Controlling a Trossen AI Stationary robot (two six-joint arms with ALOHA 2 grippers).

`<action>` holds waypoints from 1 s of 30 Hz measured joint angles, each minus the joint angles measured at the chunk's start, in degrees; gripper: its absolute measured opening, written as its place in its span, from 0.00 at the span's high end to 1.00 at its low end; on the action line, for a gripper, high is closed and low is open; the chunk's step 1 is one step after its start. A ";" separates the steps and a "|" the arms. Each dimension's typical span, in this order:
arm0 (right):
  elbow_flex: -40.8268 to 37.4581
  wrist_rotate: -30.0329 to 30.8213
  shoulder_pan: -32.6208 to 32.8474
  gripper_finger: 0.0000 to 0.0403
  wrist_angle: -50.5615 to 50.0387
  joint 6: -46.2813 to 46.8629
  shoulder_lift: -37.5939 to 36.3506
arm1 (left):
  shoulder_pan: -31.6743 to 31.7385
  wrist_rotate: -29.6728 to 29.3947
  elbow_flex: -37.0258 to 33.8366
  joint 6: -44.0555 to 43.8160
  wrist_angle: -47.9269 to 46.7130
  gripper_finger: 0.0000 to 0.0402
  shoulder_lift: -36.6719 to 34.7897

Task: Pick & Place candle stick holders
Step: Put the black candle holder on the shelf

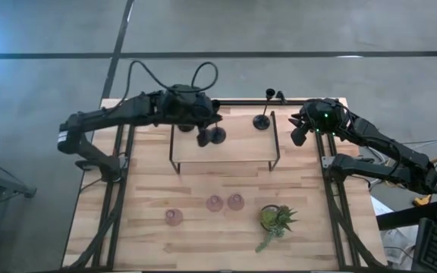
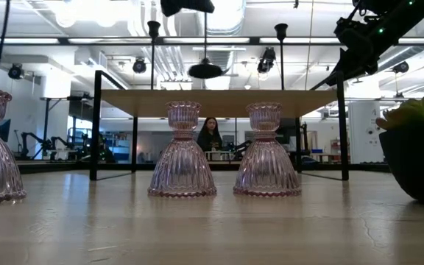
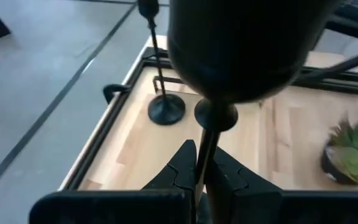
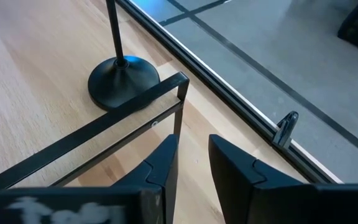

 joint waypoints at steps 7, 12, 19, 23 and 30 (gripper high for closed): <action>-0.02 0.00 0.00 0.76 -0.08 0.00 0.00 | 0.00 -3.27 2.26 -4.22 3.54 0.96 5.06; -0.04 0.00 -0.01 0.75 -1.41 0.04 0.00 | -0.04 -9.60 1.48 -7.58 3.75 0.96 5.47; -0.07 0.00 -0.01 0.77 -2.14 0.03 0.00 | -0.09 -11.68 -0.14 -9.61 6.29 0.96 5.54; -0.07 0.00 0.00 0.79 -2.12 0.00 0.00 | 0.00 -11.98 -0.96 -9.69 8.35 0.96 6.15; -0.07 0.00 -0.02 0.79 -2.10 0.07 0.00 | 0.09 -12.35 -1.21 -10.11 8.82 0.96 7.09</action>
